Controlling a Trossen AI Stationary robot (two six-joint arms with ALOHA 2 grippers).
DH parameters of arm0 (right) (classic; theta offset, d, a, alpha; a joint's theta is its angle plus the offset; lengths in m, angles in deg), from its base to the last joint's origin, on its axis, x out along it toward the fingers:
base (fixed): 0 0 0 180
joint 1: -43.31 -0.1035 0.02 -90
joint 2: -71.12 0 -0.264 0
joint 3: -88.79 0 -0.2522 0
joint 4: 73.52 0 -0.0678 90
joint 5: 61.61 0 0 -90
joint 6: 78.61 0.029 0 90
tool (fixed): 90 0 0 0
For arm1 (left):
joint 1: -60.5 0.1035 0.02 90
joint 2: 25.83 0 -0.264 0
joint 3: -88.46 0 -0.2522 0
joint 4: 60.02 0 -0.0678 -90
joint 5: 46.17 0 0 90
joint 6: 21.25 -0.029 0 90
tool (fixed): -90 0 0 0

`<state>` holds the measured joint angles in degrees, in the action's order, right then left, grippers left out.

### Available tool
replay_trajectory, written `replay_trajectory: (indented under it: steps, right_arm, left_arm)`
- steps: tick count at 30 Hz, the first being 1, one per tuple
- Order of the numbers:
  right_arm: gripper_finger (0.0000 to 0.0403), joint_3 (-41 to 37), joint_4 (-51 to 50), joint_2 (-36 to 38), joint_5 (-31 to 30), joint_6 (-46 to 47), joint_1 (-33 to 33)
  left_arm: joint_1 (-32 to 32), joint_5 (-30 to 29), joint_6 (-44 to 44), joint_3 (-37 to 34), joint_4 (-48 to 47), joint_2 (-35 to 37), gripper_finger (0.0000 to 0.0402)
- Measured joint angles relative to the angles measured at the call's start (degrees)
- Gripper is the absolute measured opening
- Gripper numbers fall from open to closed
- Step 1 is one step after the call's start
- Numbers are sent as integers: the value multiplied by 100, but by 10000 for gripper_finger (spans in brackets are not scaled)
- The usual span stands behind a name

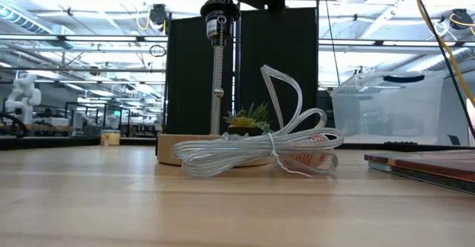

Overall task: Screw lightbulb
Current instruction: Insert the white lightbulb into the silver lamp

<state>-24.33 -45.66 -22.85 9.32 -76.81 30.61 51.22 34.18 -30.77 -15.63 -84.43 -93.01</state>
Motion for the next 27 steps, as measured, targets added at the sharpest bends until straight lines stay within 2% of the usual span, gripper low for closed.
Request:
replay_trajectory:
  steps: [8,19,27]
  right_arm:
    - [256,257,-6,-69,-20,-313,32]
    - [158,262,-105,-62,-42,-226,68]
    - [163,262,-167,-55,-42,-259,68]
  left_arm:
    - [0,0,2,0,0,0,0]
    - [-2,3,2,0,-9,0,0]
    - [-2,4,0,-1,11,0,0]
